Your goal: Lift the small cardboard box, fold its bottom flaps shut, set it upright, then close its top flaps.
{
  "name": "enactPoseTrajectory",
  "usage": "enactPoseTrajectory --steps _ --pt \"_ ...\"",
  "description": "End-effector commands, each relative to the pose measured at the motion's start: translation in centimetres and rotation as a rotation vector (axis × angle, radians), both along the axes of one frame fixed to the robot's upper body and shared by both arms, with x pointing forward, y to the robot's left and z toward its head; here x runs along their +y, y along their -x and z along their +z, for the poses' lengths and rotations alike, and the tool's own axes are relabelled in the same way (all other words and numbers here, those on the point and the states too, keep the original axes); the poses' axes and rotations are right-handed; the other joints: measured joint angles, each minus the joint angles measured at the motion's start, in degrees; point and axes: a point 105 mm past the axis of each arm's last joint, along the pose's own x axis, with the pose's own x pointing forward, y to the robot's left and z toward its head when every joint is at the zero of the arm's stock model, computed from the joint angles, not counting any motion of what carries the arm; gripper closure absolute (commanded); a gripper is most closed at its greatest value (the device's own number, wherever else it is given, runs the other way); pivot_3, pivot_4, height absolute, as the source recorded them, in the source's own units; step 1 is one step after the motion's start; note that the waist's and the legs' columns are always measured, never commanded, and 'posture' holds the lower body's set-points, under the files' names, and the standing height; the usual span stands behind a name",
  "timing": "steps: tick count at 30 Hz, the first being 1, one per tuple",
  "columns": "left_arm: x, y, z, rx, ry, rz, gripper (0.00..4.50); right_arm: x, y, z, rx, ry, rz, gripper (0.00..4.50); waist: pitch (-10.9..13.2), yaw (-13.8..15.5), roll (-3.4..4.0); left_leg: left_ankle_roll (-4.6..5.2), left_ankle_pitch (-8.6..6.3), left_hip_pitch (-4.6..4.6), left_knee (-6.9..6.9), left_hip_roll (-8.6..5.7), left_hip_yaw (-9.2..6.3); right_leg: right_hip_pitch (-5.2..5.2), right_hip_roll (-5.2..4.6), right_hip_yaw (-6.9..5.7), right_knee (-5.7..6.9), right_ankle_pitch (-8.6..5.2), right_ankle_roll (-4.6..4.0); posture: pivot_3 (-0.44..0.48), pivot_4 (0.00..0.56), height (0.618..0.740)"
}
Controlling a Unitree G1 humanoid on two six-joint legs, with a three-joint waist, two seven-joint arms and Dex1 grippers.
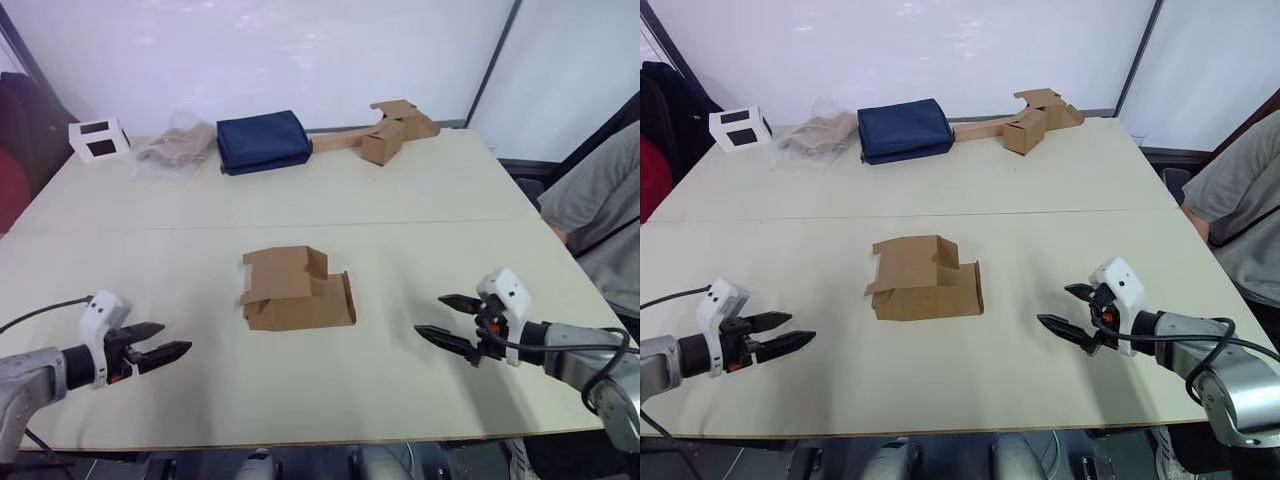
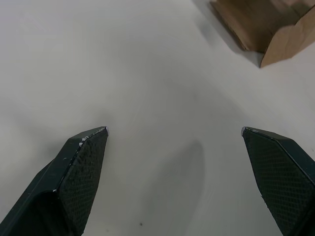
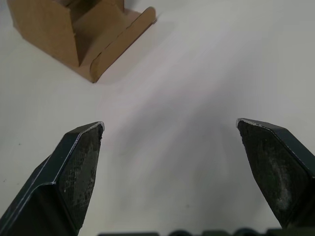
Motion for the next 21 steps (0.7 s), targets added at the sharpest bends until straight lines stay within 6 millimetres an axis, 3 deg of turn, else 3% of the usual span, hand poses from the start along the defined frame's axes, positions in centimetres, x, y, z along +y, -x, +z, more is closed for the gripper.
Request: enactPoseTrajectory --steps 1,17,21 --pt "-0.4 0.4 0.8 -0.023 0.012 -0.023 0.03 -0.1 -0.3 0.6 -0.043 0.006 0.009 0.00 0.0 0.0 0.00 0.00 0.00 0.00 0.01 0.00 0.00 0.00 -0.01 0.00 0.01 0.00 0.00 0.000 0.150 0.740" --pt "-0.2 -0.7 1.5 -0.087 0.009 0.013 0.03 -0.8 -1.0 -0.1 -0.052 0.054 -0.010 0.00 0.0 0.0 0.00 0.00 0.00 0.01 0.00 0.00 0.00 0.01 0.00 0.00 0.01 0.00 0.00 0.000 0.150 0.740" --pt "1.1 -1.3 1.5 -0.115 -0.080 0.040 0.03 -1.7 -1.1 -0.5 -0.056 0.083 -0.023 0.00 0.0 0.1 0.00 0.00 0.00 0.01 0.02 -0.01 0.00 0.03 -0.01 -0.01 0.00 0.00 0.00 0.000 0.150 0.740"
